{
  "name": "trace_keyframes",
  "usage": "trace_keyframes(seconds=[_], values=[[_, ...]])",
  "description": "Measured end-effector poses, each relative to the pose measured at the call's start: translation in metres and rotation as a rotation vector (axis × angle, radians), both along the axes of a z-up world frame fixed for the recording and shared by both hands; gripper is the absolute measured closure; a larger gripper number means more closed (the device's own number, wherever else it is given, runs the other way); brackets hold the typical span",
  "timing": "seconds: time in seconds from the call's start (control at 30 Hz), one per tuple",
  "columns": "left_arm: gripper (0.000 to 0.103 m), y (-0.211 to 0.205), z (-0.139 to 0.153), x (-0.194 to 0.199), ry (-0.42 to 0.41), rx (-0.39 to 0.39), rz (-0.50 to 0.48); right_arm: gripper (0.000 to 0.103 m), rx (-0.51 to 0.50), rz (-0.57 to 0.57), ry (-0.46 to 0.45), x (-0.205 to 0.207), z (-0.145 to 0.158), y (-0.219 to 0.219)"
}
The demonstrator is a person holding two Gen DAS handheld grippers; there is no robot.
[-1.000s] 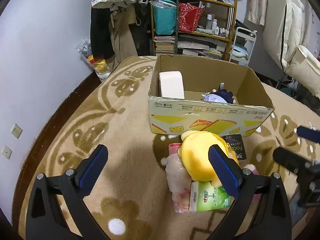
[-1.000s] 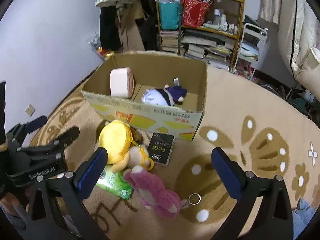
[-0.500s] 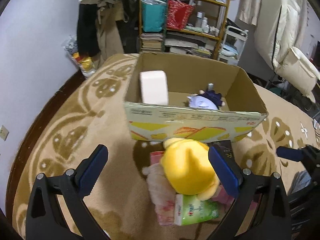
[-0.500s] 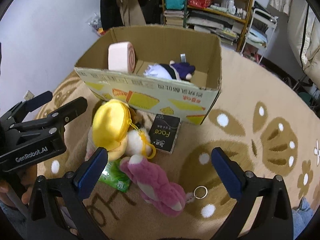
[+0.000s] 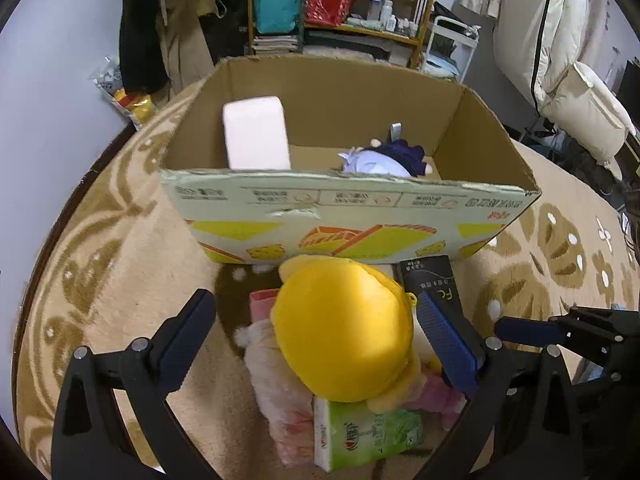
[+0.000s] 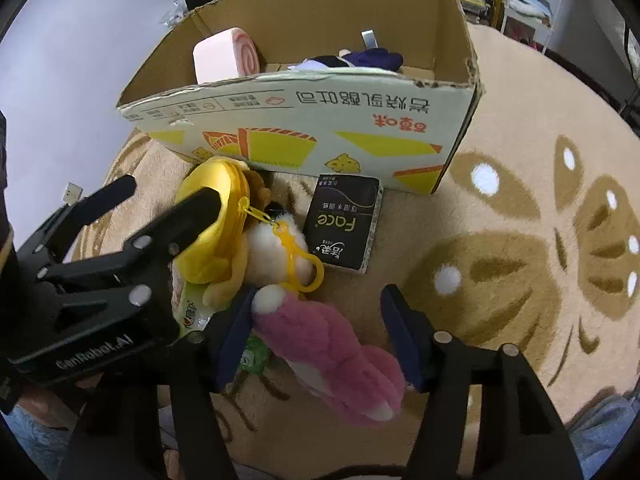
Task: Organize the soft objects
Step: 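Grasp the yellow round plush with the left gripper while the right grasps the pink bunny, then lift the yellow plush and pink bunny with both grippers over the box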
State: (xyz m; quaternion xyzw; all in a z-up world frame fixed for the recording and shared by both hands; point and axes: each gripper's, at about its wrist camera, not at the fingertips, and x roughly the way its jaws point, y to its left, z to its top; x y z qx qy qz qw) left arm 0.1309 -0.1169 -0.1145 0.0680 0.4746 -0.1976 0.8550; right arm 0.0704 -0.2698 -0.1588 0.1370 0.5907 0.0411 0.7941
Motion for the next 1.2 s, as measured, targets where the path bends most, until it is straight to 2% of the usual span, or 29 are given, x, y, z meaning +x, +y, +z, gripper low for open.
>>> trace_keyframes(seconds=[0.03,0.17,0.5,0.63,0.97,1.0,1.2], values=[[0.004,-0.001,-0.001,0.001,0.006,-0.003,-0.002,0.047,0.005,0.008,0.000,0.001,0.000,0.001],[0.004,-0.004,-0.008,0.007,0.029,-0.013,-0.004,0.077,0.029,0.037,-0.017,0.005,0.001,0.006],[0.005,-0.019,-0.022,0.019,0.081,0.016,-0.018,0.077,0.005,0.067,-0.018,0.005,0.001,0.010],[0.015,-0.021,-0.030,0.018,0.117,0.025,-0.027,0.077,-0.007,0.075,-0.018,0.005,0.001,0.012],[0.034,-0.022,-0.020,0.009,0.054,0.067,-0.025,0.079,-0.041,0.094,-0.037,0.003,-0.003,0.020],[0.047,-0.020,-0.019,0.008,0.048,0.072,-0.016,0.080,-0.042,0.096,-0.037,0.003,-0.004,0.021],[0.057,-0.007,-0.016,0.007,0.059,0.046,0.011,0.081,-0.048,0.096,-0.046,0.000,-0.001,0.020]])
